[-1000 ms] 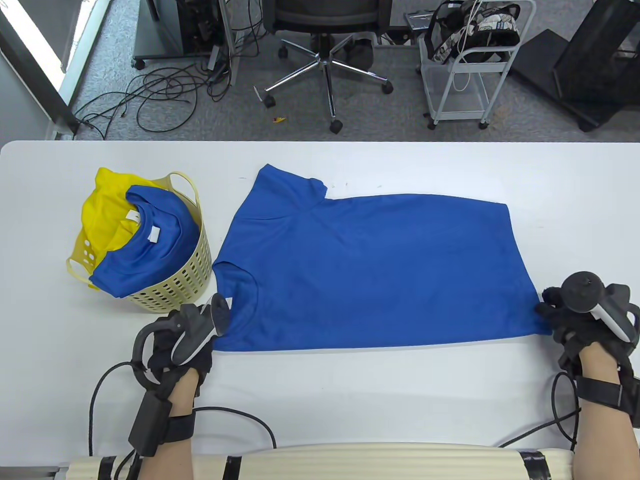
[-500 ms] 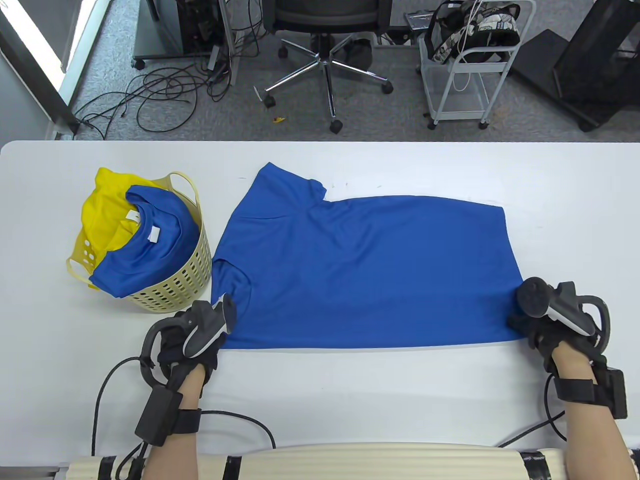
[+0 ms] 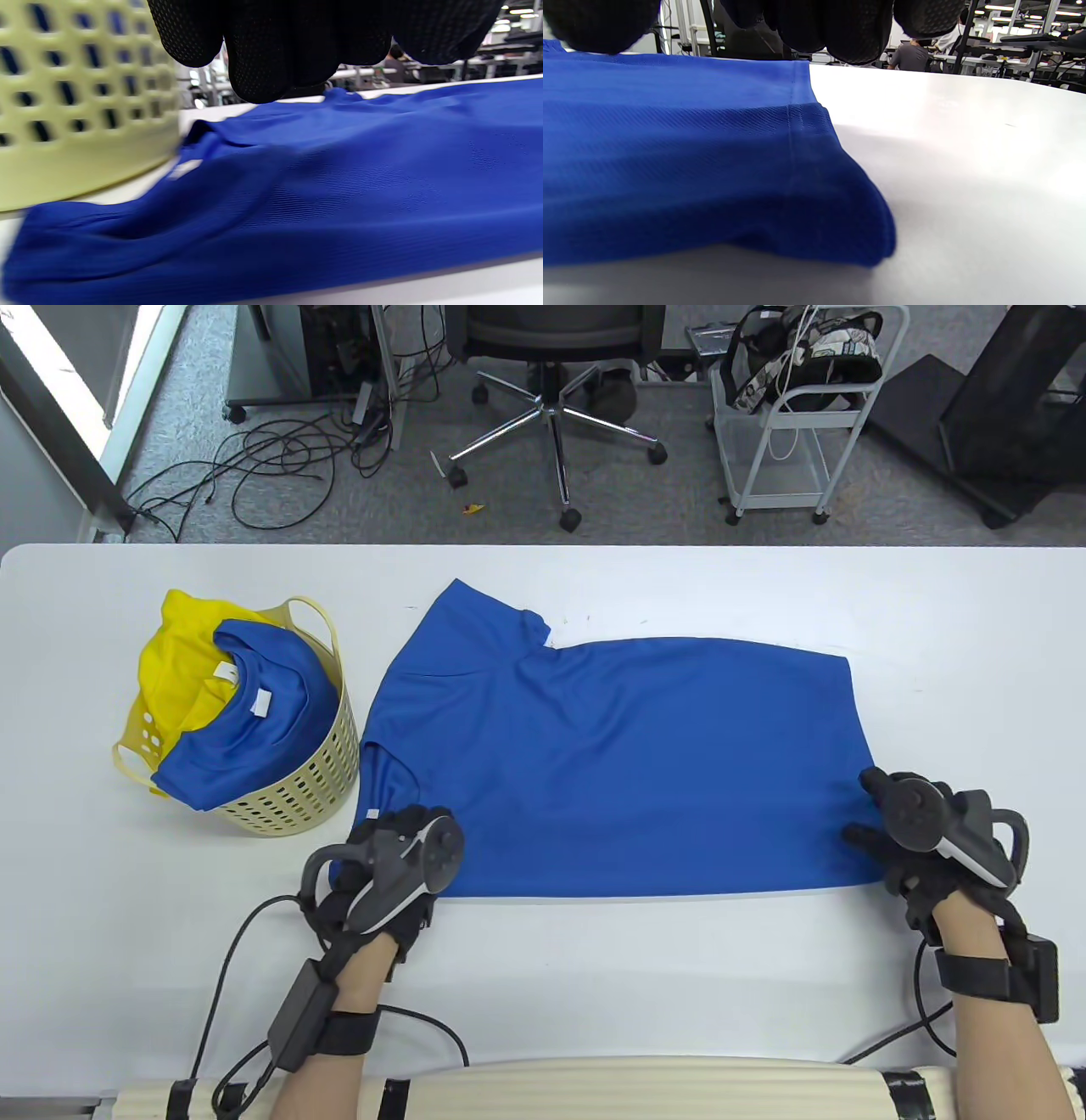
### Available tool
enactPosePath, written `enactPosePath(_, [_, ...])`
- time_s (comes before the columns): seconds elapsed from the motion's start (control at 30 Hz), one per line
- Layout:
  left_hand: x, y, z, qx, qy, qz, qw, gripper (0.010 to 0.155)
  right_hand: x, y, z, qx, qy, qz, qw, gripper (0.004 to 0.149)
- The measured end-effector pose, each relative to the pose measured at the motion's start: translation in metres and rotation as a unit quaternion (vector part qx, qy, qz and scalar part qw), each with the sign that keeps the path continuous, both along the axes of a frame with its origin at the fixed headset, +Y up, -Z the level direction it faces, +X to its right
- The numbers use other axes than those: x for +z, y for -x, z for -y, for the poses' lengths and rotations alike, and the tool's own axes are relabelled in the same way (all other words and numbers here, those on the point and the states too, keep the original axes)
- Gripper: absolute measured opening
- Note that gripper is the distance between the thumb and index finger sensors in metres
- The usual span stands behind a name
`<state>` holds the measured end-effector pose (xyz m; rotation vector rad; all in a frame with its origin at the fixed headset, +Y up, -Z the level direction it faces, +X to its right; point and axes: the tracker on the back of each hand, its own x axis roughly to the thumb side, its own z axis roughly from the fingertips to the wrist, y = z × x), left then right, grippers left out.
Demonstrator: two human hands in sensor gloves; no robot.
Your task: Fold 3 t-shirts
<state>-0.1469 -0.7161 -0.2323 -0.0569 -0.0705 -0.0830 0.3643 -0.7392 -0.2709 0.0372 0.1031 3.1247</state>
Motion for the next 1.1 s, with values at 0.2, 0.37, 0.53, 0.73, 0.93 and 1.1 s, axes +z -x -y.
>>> enactPosePath(0.2, [-0.014, -0.082, -0.007, 0.036, 0.048, 0.047, 0.997, 0.053, 0.003, 0.003, -0.001, -0.006, -0.002, -0.011, 1.0, 0.072])
enactPosePath(0.37, [-0.023, -0.151, 0.01, 0.01, 0.095, 0.071, 0.993, 0.053, 0.003, 0.005, 0.001, -0.004, -0.002, -0.022, 1.0, 0.072])
enactPosePath(0.53, [-0.027, -0.186, 0.039, -0.07, 0.118, 0.087, 0.987, 0.052, 0.004, 0.009, 0.0, -0.01, -0.01, -0.035, 0.999, 0.074])
enactPosePath(0.73, [-0.018, -0.19, 0.047, -0.111, 0.137, 0.092, 0.98, 0.057, 0.004, 0.009, -0.003, -0.014, -0.023, -0.038, 0.999, 0.075])
enactPosePath(0.93, [-0.016, -0.192, 0.053, -0.138, 0.11, 0.095, 0.98, 0.059, 0.005, 0.01, 0.0, -0.006, -0.019, -0.039, 0.999, 0.074])
enactPosePath(1.1, [-0.009, -0.194, 0.053, -0.145, 0.066, 0.113, 0.981, 0.051, 0.004, 0.012, 0.004, 0.001, -0.012, -0.042, 0.999, 0.074])
